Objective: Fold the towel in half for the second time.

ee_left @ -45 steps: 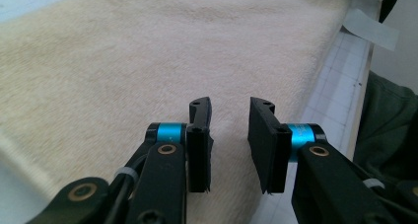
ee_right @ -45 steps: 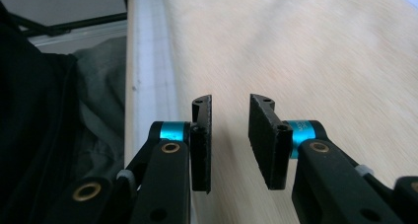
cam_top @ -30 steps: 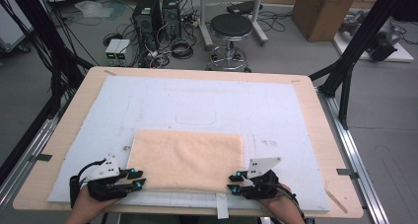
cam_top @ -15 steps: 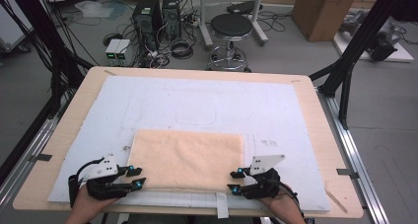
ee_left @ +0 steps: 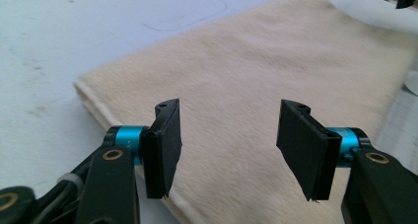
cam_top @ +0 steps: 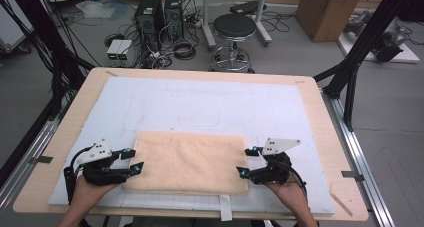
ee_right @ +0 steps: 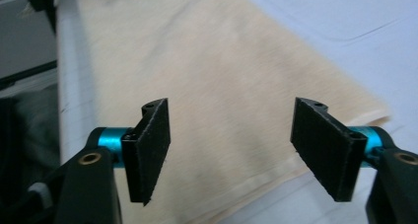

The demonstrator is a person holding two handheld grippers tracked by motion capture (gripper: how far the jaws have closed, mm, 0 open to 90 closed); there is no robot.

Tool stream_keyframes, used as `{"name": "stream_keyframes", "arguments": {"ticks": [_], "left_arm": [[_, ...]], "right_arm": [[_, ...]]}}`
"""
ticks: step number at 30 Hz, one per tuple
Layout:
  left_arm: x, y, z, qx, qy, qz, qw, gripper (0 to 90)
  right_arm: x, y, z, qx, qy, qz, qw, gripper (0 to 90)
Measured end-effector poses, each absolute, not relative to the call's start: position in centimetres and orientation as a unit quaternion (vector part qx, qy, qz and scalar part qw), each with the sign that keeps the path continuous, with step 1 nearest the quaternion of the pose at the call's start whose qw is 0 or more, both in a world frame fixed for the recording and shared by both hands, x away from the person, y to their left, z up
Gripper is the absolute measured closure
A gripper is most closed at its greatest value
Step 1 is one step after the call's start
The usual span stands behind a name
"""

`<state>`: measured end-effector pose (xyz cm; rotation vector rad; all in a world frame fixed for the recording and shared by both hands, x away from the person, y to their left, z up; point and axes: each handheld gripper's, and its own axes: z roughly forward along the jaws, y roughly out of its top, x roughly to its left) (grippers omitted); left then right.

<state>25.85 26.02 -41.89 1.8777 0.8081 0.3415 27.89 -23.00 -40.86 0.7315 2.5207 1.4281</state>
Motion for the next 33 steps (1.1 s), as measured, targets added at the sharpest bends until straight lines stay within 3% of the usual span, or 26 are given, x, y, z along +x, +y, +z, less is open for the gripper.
{"name": "stream_keyframes", "arguments": {"ticks": [14,24,33], "left_arm": [[30.9,26.1,-40.9,0.767,0.375,0.166,0.494,47.4],[34.3,25.9,-42.6,0.765,0.418,0.144,0.469,46.1],[34.6,25.9,-43.6,0.768,0.431,0.130,0.456,43.4]], "right_arm": [[32.7,-22.6,-39.3,0.274,0.837,0.462,0.107,29.2],[35.2,-22.5,-41.0,0.306,0.834,0.449,0.095,29.3],[35.7,-22.0,-42.2,0.310,0.841,0.434,0.089,32.5]]}}
